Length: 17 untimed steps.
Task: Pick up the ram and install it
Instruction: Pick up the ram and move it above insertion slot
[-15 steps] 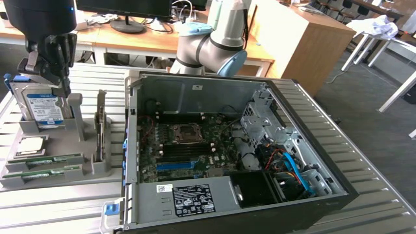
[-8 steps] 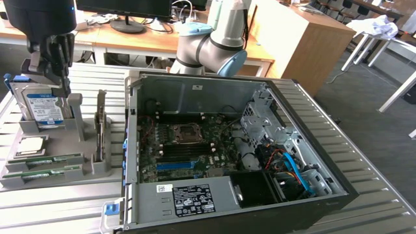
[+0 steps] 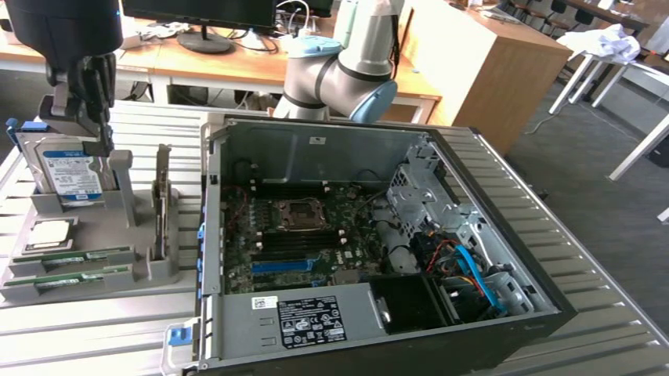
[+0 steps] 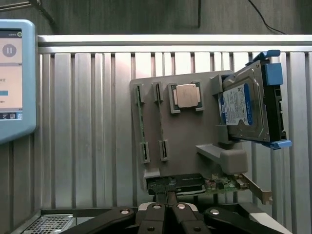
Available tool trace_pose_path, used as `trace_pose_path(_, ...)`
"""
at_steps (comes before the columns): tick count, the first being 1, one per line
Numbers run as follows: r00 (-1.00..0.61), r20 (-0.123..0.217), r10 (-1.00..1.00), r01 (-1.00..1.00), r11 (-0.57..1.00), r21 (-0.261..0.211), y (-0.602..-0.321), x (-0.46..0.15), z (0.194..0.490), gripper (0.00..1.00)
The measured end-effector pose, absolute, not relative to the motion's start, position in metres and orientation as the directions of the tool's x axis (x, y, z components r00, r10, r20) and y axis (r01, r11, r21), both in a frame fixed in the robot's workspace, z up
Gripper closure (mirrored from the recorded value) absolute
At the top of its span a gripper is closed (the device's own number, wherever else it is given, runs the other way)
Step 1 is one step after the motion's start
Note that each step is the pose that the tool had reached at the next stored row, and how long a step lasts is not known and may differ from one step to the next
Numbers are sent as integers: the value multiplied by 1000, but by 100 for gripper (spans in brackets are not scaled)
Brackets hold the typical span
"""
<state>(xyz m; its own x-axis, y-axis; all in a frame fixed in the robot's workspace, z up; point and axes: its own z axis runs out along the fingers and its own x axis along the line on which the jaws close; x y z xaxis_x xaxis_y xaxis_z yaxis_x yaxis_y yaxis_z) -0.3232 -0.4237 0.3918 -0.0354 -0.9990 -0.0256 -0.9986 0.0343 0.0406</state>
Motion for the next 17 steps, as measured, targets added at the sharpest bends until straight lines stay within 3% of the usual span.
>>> trace_pose_path(13,-34,-26,-999,-999,33,41,-424,-323,392,89)
trace_pose_path(17,-34,-26,-999,-999,33,41,-424,-323,392,71)
